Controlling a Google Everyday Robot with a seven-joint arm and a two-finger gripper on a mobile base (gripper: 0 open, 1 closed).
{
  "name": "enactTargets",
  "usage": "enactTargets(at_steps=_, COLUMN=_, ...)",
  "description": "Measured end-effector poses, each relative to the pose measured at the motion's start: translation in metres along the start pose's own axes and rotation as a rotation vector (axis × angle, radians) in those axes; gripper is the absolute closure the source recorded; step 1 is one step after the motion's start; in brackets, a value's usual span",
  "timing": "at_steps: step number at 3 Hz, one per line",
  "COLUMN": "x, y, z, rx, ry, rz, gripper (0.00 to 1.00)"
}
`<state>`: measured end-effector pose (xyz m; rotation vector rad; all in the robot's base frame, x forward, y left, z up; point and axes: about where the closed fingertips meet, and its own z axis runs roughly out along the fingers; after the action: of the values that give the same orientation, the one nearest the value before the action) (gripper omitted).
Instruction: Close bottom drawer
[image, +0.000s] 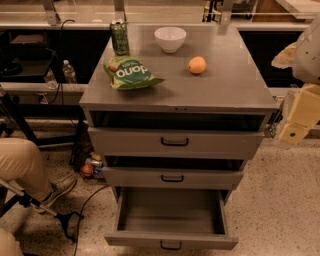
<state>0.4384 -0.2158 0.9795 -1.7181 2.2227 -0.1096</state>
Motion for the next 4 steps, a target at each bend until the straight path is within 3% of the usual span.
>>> enactTargets(at_steps=1, x=0.0, y=0.0, z=0.0, rx=0.0, ry=0.0, rz=0.0, gripper=0.0)
enactTargets(at_steps=2, x=0.014, y=0.008, z=0.028, rx=-0.044, ry=0.008, rz=0.051, gripper=0.0)
enactTargets(at_steps=3, x=0.037, y=0.023, z=0.074, rx=-0.105, ry=0.024, rz=0.135, gripper=0.0)
enactTargets(at_steps=4, x=0.072, y=0.052, z=0.138, rx=-0.199, ry=0.045, rz=0.243, gripper=0.0)
